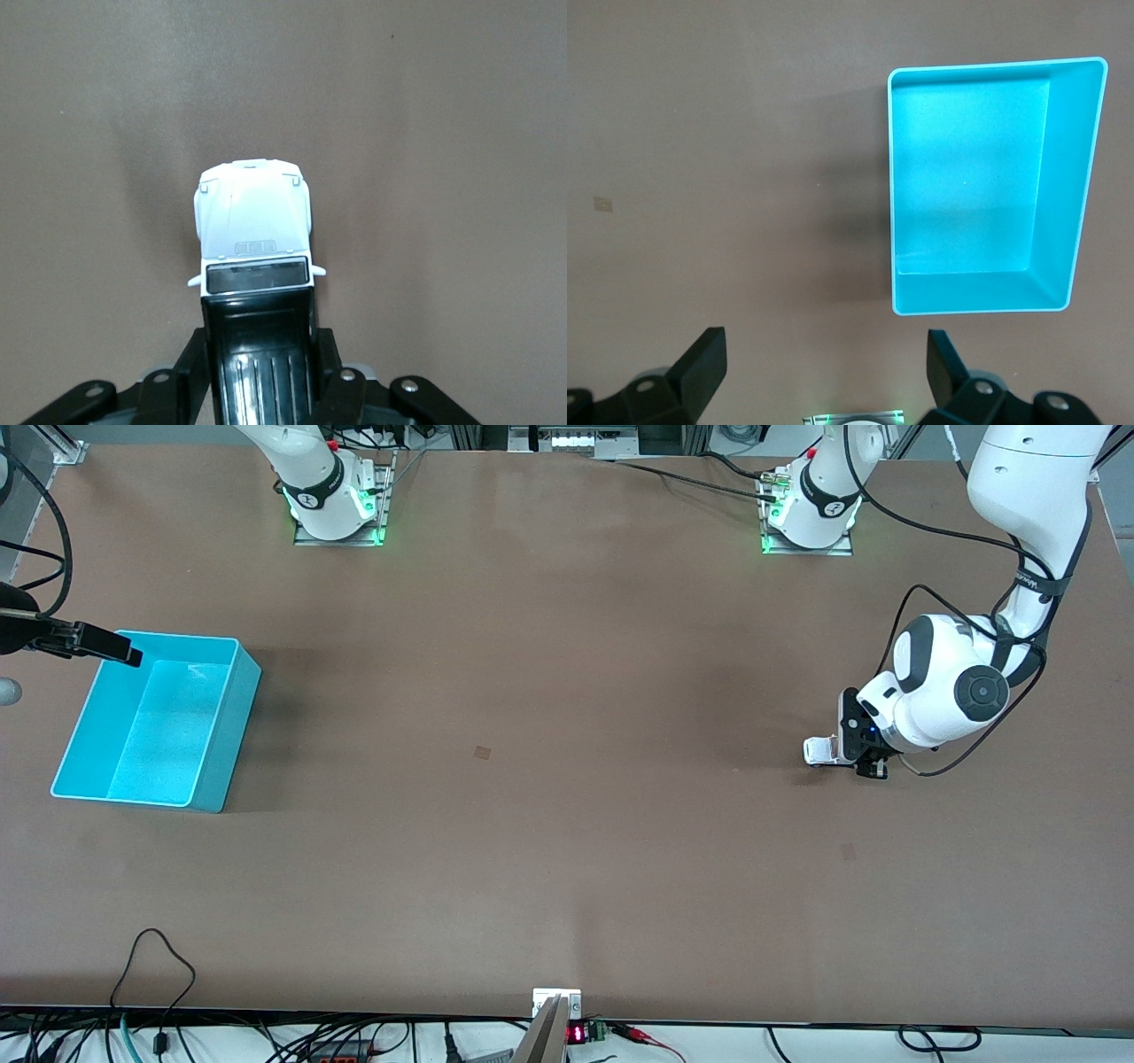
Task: Wind and store white jeep toy
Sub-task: 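Press the jeep down and drag it backward with the left gripper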
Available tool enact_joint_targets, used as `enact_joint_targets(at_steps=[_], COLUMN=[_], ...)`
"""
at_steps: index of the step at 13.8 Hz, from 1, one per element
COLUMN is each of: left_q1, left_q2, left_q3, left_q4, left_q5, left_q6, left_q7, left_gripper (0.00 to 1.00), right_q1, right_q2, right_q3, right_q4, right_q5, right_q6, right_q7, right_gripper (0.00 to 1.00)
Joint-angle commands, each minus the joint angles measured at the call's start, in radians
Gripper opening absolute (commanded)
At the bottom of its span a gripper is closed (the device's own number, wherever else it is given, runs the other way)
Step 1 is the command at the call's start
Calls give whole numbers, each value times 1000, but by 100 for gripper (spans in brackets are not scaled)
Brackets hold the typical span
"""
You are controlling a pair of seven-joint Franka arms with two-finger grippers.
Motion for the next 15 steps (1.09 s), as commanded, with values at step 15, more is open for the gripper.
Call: enact_joint_targets(at_steps=[15], left_q1=[10], left_q2=[-51], left_q3=[-15], left_q4=[-85], left_q5=[-5], left_q6=[-24], left_q7=[-5], left_gripper=[29], right_q1=[-8], right_q2=[0], right_q3=[5], right_q4=[6], right_q5=[6], right_q6=[-11], right_q7=[12], right_gripper=[100])
